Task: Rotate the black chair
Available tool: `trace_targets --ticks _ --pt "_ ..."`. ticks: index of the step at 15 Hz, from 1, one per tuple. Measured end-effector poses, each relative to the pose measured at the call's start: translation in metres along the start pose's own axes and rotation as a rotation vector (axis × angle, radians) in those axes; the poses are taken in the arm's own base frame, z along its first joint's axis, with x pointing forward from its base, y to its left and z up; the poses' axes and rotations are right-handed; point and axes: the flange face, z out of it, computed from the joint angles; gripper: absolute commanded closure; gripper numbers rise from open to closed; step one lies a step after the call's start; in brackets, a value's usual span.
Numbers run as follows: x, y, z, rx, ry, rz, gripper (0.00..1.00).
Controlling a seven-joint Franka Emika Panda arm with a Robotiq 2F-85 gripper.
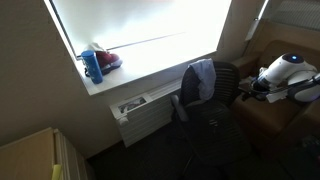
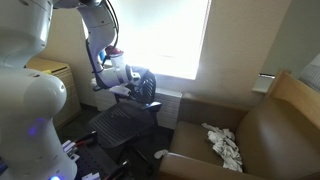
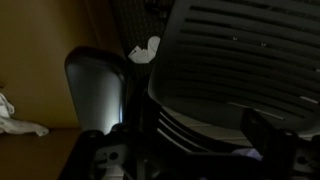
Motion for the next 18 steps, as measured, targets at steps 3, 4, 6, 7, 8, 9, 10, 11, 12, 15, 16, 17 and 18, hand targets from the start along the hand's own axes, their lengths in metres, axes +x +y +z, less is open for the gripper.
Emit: trace_targets --ticks 3,4,6,7,8,9,10,11,12,15,16,17,18 --pt "-0.008 0.001 0.009 0.002 -0.077 0.036 0.0" --pt "-0.007 0.002 0.008 0.002 -0.076 0.037 0.0" --pt "-0.007 0.0 0.008 0.002 -0.074 0.034 0.0" --pt "-0.007 -0.001 0.008 0.002 -0.074 0.033 0.0" --pt "-0.007 -0.001 0.008 0.002 -0.074 0.033 0.0" --pt "-0.008 -0.001 0.009 0.002 -0.081 0.042 0.0" --pt "-0.011 0.002 0.014 -0.001 -0.1 0.06 0.0" --pt "-0.015 0.009 0.022 -0.005 -0.128 0.092 0.0" --pt "-0.017 0.015 0.03 -0.001 -0.151 0.12 0.0" --pt "-0.016 0.031 0.049 0.007 -0.185 0.207 0.0" --pt "-0.014 0.039 0.052 -0.007 -0.182 0.229 0.0" --pt "-0.011 0.047 0.053 -0.034 -0.17 0.239 0.0" --pt "-0.007 0.055 0.053 -0.076 -0.148 0.227 0.0"
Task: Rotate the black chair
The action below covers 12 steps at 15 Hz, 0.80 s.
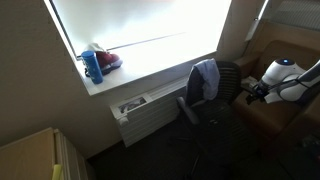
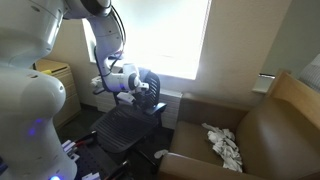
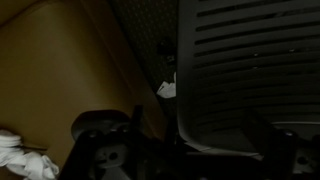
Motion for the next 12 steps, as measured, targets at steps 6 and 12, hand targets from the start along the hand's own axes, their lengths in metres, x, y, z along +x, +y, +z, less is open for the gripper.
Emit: trace_targets --ticks 6,12 --pt "0.033 0.033 -0.038 -0.243 0.205 -0.107 0.0" --pt "0.042 0.02 -0.068 -0.353 0.427 -0.144 0.0"
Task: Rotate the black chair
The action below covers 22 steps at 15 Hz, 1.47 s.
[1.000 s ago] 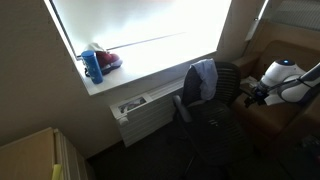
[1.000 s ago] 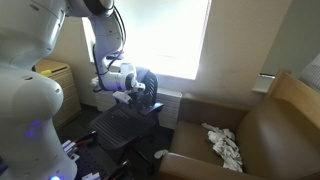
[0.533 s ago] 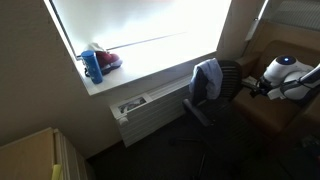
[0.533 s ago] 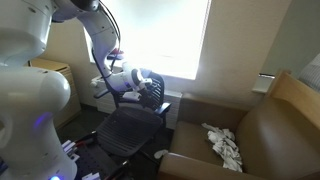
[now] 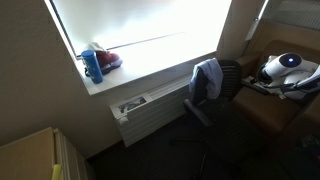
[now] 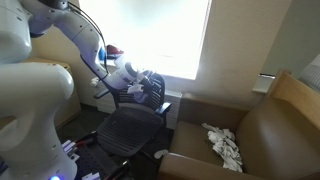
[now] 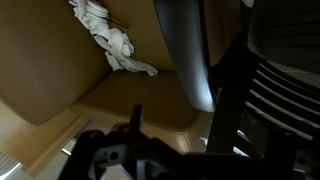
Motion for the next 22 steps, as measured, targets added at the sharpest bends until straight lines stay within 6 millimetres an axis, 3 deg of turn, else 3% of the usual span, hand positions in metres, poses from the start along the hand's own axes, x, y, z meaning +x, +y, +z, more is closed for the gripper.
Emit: trace_targets --ticks 4,10,14,16,20,22 --pt "0.0 -0.028 -0.014 0.142 0.014 -0.019 0.0" --pt "0.016 -0.067 -0.063 0.435 0.025 -0.023 0.0" --pt "0.007 -0.092 -0.096 0.607 -0.011 -0.049 0.0" --pt "-0.004 -0.1 -0.1 0.651 -0.073 -0.072 0.0" --pt "-0.003 -0.092 -0.09 0.643 -0.089 -0.063 0.0" --pt "-0.008 -0.1 -0.091 0.651 -0.097 -0.078 0.0"
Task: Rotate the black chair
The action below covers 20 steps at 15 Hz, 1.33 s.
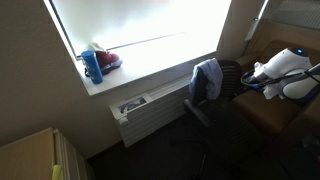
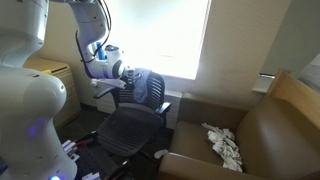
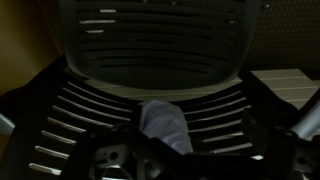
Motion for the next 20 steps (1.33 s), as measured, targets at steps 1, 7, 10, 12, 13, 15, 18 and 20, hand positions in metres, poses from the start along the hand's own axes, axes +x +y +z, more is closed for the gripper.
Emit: trace_targets --ticks 1,7,10,12,13,15,18,20 --pt "-0.003 -0.015 0.003 0.023 -0.011 -0.028 0.0" --pt "-0.023 -0.171 0.005 0.252 -0.098 -0.28 0.0" --pt "-0.024 -0.181 0.005 0.261 -0.099 -0.285 0.0" --pt "-0.021 -0.173 0.007 0.252 -0.096 -0.276 0.0" --pt "-0.02 -0.171 0.007 0.25 -0.094 -0.261 0.0" --pt "-0.02 -0.172 0.008 0.271 -0.107 -0.186 0.0" --pt "-0.022 -0.186 0.01 0.313 -0.128 -0.097 0.0" --pt "-0.022 -0.199 0.016 0.327 -0.137 -0.078 0.0"
